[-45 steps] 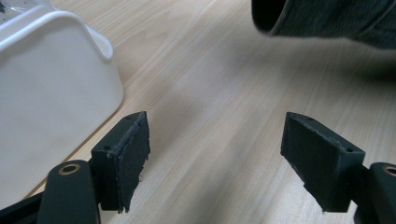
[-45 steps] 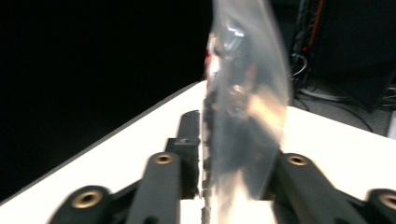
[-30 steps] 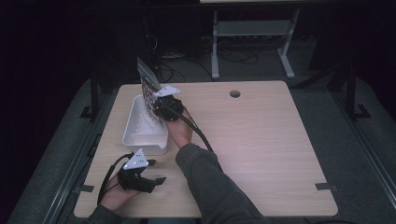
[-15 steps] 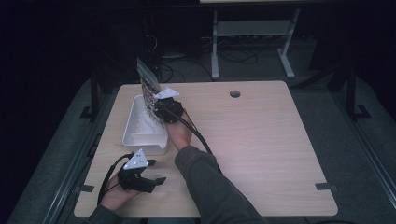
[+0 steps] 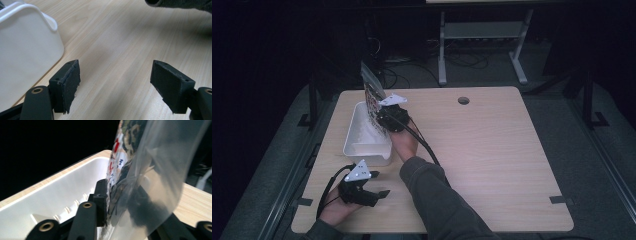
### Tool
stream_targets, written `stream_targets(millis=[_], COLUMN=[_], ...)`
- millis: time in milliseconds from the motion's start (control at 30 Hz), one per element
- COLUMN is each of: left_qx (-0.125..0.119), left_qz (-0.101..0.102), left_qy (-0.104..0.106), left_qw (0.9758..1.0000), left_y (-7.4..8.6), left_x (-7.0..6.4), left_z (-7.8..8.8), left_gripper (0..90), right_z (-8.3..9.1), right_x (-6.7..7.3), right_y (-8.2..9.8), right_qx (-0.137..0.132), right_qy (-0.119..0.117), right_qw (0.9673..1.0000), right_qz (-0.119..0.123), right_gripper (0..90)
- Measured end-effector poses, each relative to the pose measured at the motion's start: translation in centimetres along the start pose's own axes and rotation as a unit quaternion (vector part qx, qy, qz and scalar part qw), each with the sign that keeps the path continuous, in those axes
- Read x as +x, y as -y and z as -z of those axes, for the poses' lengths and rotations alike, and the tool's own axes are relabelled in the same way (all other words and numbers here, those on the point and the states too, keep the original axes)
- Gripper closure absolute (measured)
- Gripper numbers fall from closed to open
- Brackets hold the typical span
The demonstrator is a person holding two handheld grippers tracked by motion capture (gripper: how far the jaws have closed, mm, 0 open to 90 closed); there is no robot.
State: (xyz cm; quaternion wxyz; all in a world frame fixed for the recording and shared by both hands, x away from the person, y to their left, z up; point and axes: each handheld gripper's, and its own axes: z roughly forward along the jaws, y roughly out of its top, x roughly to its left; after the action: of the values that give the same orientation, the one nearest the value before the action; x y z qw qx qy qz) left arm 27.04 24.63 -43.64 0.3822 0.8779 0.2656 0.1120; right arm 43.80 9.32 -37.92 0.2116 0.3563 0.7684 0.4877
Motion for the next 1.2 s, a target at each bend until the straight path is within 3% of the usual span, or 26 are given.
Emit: stream_targets(millis=[33, 133, 267, 533, 733, 967, 1033, 1200], left_qx=[0.0, 0.002, 0.004, 0.005, 0.005, 0.008, 0.01, 0.011], left_qz=[0.0, 0.0, -0.003, -0.005, -0.005, -0.009, -0.011, -0.01], left_qy=[0.0, 0.0, 0.0, -0.001, 0.0, 0.0, 0.0, 0.0], left_qw=[1.0, 1.0, 1.0, 1.0, 1.0, 0.9999, 0.9999, 0.9999], left_y=[0.0, 0.0, 0.0, 0.0, 0.0, -0.1, -0.1, -0.1], left_x=[0.0, 0.0, -0.1, -0.1, -0.1, -0.2, -0.2, -0.2], left_z=[0.0, 0.0, -0.1, -0.1, -0.2, -0.3, -0.4, -0.5], left_gripper=[23.2, 23.1, 23.2, 23.1, 23.1, 22.8, 22.7, 22.7], right_z=[0.0, 0.1, 0.5, 1.6, 2.5, 4.0, 4.7, 5.4], right_x=[-0.5, -1.1, -1.6, -2.9, -3.6, -4.5, -4.9, -5.3], right_y=[0.1, 0.3, 0.6, 1.1, 1.4, 2.2, 2.4, 2.9], right_qx=[0.001, 0.004, 0.005, -0.004, -0.004, 0.007, 0.002, 0.01], right_qy=[-0.009, -0.028, -0.036, -0.056, -0.071, -0.111, -0.131, -0.141], right_qw=[0.9998, 0.9991, 0.9988, 0.9968, 0.9955, 0.9916, 0.9891, 0.9877], right_qz=[-0.015, -0.032, -0.033, -0.056, -0.063, -0.067, -0.067, -0.066], right_gripper=[55.4, 52.8, 48.7, 43.1, 39.4, 36.5, 35.0, 33.6])
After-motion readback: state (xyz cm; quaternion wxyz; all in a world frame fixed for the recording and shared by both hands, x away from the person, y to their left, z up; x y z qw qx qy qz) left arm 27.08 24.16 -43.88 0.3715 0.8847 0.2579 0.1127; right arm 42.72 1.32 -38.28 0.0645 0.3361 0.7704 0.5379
